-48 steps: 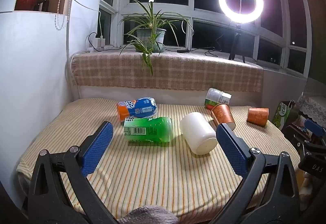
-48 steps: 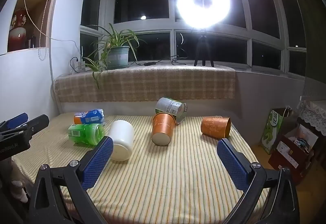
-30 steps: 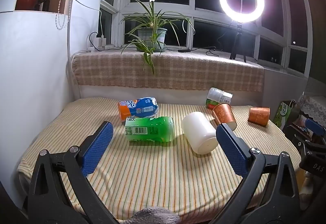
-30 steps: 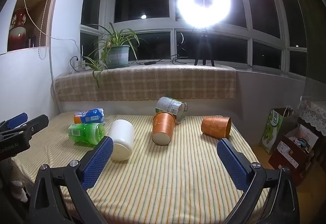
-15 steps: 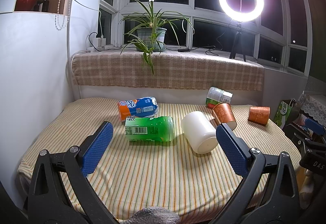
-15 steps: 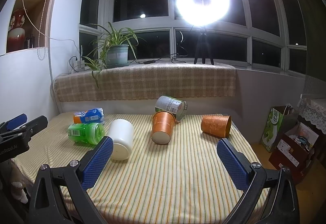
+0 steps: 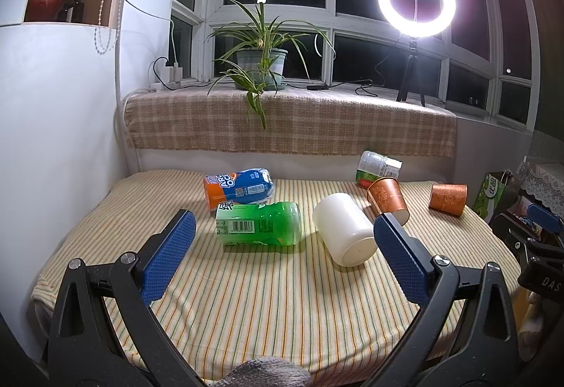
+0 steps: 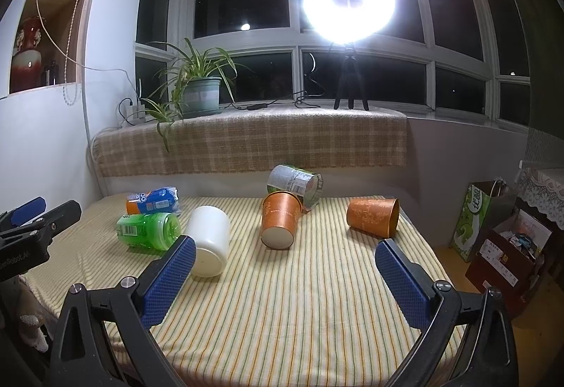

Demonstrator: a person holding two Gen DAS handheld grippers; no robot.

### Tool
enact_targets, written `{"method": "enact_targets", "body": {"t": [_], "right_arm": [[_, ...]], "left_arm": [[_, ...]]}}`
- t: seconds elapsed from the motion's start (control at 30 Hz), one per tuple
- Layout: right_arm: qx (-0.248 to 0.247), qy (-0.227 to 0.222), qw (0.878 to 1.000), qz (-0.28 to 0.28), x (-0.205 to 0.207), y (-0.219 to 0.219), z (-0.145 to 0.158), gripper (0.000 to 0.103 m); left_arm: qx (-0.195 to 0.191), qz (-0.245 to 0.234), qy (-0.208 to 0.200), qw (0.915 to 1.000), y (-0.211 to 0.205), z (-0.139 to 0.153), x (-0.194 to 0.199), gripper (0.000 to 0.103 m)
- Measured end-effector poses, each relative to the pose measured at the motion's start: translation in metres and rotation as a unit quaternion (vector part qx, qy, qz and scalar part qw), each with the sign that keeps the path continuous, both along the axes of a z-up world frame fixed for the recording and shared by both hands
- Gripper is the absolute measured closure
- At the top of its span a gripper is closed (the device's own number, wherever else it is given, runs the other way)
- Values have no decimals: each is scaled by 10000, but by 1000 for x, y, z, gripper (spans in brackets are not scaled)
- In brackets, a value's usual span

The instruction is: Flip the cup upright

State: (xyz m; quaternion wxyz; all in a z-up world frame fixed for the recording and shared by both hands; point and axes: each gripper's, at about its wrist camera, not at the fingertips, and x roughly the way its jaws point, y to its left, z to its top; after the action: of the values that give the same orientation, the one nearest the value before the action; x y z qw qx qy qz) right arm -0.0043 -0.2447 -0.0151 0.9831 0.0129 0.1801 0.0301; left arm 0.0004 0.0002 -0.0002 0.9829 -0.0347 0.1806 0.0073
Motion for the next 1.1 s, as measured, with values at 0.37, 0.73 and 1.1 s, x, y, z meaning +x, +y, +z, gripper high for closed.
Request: {"method": "enact_targets", "body": {"t": [0.37,0.73,1.1], "right_arm": [[25,24,10000,0,1,-1,-1,0],[36,54,10000,-7,1,-1,-3,0],[76,131,9999,-15,3,-1,-5,0]], "left_arm": [[2,1,-1,10000,0,0,0,1],[13,4,-1,10000,-1,0,0,1],[16,4,7,10000,-1,0,0,0]]}}
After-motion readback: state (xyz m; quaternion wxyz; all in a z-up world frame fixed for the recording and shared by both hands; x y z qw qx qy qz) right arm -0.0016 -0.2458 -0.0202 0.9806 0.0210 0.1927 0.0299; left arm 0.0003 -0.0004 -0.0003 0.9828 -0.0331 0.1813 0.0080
